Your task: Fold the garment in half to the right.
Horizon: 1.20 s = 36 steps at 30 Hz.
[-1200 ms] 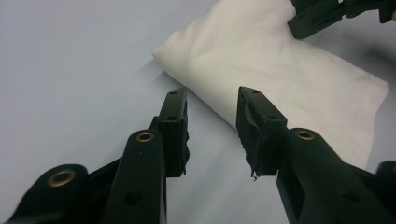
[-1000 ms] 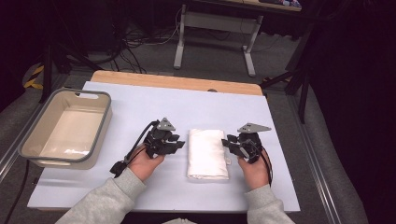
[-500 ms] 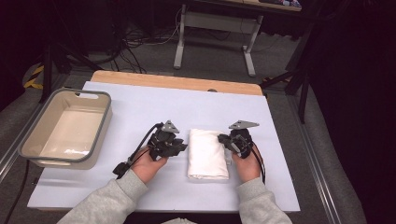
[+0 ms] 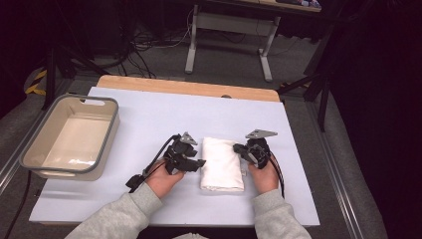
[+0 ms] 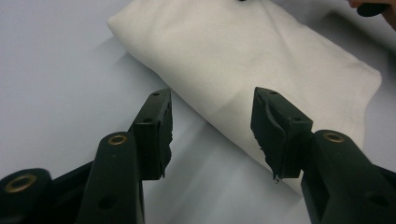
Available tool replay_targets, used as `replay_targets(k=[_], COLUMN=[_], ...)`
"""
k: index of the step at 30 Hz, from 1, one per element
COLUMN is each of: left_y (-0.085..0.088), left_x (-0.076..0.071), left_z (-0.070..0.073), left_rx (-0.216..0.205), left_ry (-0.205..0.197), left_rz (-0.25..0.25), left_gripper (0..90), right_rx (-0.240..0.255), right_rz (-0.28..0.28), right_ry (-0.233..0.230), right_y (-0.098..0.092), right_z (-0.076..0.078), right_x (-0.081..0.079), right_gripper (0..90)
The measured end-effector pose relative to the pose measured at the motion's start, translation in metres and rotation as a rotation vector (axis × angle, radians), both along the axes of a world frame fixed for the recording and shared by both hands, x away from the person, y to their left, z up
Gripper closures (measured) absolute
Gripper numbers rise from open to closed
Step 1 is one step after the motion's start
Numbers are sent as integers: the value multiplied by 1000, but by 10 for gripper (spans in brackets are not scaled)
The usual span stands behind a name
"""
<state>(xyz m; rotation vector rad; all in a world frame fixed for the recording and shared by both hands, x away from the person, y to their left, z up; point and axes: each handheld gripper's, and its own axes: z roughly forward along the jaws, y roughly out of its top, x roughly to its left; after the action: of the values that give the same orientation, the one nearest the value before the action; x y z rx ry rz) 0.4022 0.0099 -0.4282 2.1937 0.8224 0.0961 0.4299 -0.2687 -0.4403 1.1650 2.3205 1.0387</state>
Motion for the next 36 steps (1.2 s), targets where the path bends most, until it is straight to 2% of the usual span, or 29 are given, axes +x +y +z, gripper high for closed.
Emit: replay_targets(k=[3, 6, 8, 12, 17, 18, 20, 24, 28, 33, 36], left_y=[-4, -7, -7, -9, -13, -15, -16, -18, -19, -19, -16], left_x=[1, 1, 2, 4, 6, 6, 7, 6, 6, 4, 4], left_z=[-4, -7, -8, -12, -17, -19, -20, -20, -19, -15, -11], left_rx=[22, 50, 46, 45, 55, 63, 62, 48, 25, 43, 30], left_ry=[7, 11, 20, 49, 79, 97, 99, 119, 145, 133, 131], left_rz=[-3, 2, 2, 1, -2, -11, -18, -33, -40, -35, -36], left_gripper=[481, 484, 485, 481, 482, 488, 499, 603, 756, 809, 816], right_rx=[-5, -17, -15, 16, 31, 26, 23, 37, 58, 99, 143], right_rz=[-9, -9, -14, -20, -10, -9, -9, -17, -15, 3, 31], right_ry=[-7, -33, -51, -72, -52, -45, -41, -42, -47, -34, -55], right_y=[0, 2, 2, -5, -14, -16, -20, -30, -36, -42, -47], right_z=[3, 8, 13, 22, 25, 25, 24, 24, 22, 17, 17], right_x=[-2, -6, -9, -16, -22, -23, -24, -26, -29, -29, -31], right_gripper=[769, 714, 675, 538, 395, 366, 327, 257, 197, 113, 96])
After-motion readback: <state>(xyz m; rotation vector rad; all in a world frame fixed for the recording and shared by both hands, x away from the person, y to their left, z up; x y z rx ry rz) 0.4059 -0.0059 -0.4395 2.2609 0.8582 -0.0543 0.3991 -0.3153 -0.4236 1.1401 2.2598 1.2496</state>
